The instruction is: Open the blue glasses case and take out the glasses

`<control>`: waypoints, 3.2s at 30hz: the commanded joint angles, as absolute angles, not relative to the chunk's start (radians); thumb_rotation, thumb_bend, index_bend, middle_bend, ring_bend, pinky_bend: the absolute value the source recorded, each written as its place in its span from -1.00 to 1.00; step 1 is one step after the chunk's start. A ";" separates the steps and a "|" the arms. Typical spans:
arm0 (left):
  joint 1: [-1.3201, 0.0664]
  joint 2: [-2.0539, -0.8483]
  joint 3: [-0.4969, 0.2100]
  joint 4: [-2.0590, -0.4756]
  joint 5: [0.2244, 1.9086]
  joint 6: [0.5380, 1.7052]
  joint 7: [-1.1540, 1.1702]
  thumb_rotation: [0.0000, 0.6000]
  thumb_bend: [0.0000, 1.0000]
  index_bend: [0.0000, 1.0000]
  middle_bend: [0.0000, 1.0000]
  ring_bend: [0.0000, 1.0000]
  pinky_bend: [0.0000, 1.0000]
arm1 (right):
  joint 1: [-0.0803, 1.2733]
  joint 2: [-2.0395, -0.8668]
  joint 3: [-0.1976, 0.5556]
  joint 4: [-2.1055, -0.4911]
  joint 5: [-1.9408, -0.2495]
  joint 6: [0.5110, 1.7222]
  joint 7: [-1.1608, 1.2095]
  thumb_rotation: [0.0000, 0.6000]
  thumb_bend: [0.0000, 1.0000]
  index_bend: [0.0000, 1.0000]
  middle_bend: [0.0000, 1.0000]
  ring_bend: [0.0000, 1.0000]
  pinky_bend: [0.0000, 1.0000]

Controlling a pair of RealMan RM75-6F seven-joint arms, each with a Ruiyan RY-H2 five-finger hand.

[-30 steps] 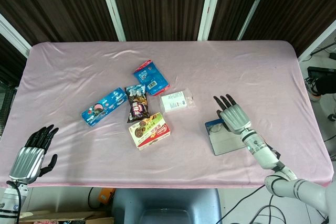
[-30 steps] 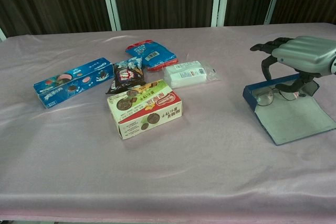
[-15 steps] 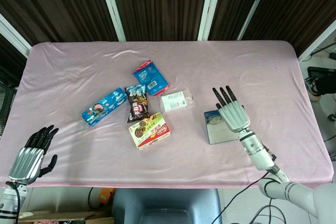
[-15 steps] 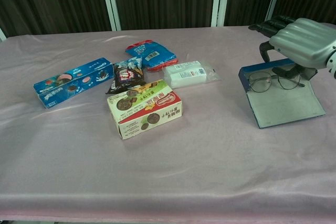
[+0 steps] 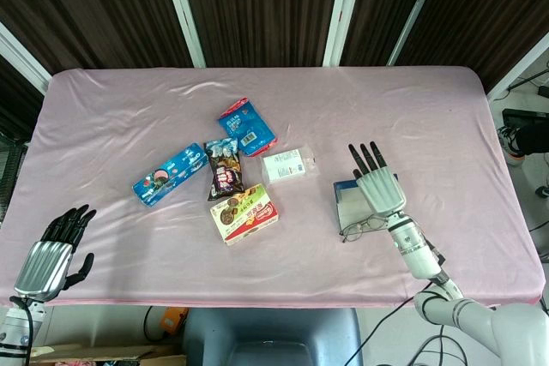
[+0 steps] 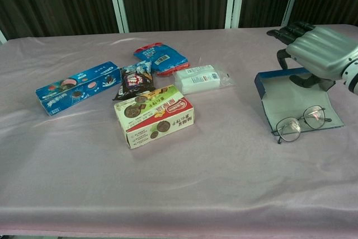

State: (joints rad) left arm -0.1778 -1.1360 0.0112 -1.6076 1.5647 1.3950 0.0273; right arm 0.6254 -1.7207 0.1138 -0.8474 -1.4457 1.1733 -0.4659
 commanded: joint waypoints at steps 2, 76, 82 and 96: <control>-0.177 -1.136 0.011 -1.608 1.564 1.396 0.028 1.00 -0.11 -1.00 -0.97 -0.96 -0.73 | 0.628 -1.732 0.142 -0.816 -1.426 1.186 -0.486 1.00 0.05 0.27 -0.95 -1.00 -1.00; -0.176 -1.145 0.003 -1.605 1.551 1.398 0.042 1.00 -0.11 -1.00 -0.97 -0.96 -0.73 | 0.573 -1.443 -0.051 -1.166 -1.575 0.989 -0.204 1.00 0.21 0.11 -1.00 -1.00 -1.00; -0.177 -1.145 0.003 -1.604 1.551 1.397 0.038 1.00 -0.11 -1.00 -0.97 -0.96 -0.73 | 0.573 -1.451 -0.052 -1.153 -1.567 0.974 -0.202 1.00 0.21 0.13 -1.00 -1.00 -1.00; -0.177 -1.141 0.004 -1.606 1.553 1.396 0.031 1.00 -0.11 -1.00 -0.98 -0.96 -0.73 | 0.572 -1.474 -0.055 -1.122 -1.570 0.972 -0.208 1.00 0.15 0.22 -1.00 -1.00 -1.00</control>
